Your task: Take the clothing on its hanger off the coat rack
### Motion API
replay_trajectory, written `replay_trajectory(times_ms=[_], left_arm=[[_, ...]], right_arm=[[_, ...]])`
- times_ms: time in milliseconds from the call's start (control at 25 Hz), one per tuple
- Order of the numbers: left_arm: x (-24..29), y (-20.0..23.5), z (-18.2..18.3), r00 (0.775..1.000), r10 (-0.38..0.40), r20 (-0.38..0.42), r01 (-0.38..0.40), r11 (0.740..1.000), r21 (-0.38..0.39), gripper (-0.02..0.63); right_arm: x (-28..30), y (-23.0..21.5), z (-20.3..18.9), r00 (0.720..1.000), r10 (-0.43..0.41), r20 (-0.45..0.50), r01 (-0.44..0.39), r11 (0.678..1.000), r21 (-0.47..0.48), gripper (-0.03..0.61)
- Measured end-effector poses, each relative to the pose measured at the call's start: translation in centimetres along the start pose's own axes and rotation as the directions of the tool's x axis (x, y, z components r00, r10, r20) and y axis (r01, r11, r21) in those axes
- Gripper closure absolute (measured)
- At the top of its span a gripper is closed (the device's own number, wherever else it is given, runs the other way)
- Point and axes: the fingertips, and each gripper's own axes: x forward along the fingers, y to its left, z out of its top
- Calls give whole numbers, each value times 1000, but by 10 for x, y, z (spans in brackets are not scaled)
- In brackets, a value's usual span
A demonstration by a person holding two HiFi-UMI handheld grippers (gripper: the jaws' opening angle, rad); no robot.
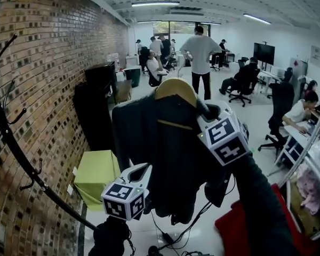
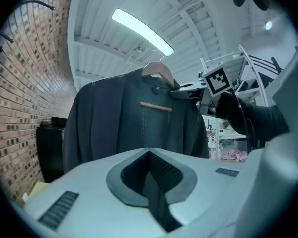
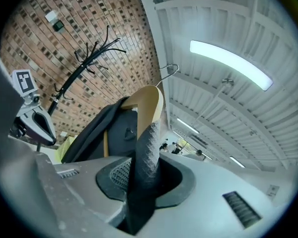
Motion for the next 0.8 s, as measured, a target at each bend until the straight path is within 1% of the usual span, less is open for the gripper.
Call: replay_trajectory(times_ms=[80,160,240,320,360,440,560,600,680,800], left_arm=[[33,4,-3,997,-76,7,76,997,5,607],[76,22,5,987,-159,19,158,987,12,607],[147,33,18,972,-233,31,232,972,28,607],[230,27,33,951,-304,48,302,952,49,607],[266,18,41,938,-343,57,339,939,60,607],[330,-8,61,903,-424,76,418,905,80,607],[427,-66,99,843,-529,96,521,848,101,607],[453,-85,109,822,-561,101,552,827,106,607],[481,-108,116,774,-624,110,614,781,115,607],[498,-137,117,693,-711,122,701,703,118,607]], right_arm=[[13,-16,-9,998,-53,-41,53,999,-5,534],[43,-36,-12,990,-108,-86,107,994,-16,534],[83,-78,-34,978,-165,-131,162,986,-33,534],[113,-135,-72,959,-225,-172,219,974,-54,534],[120,-164,-90,947,-258,-193,250,966,-66,534],[122,-222,-123,914,-329,-238,316,944,-92,534],[106,-325,-172,853,-428,-299,405,904,-137,534],[99,-352,-185,831,-457,-318,431,889,-152,534],[83,-380,-200,781,-514,-355,482,857,-182,534],[53,-402,-212,702,-586,-405,546,808,-221,534]])
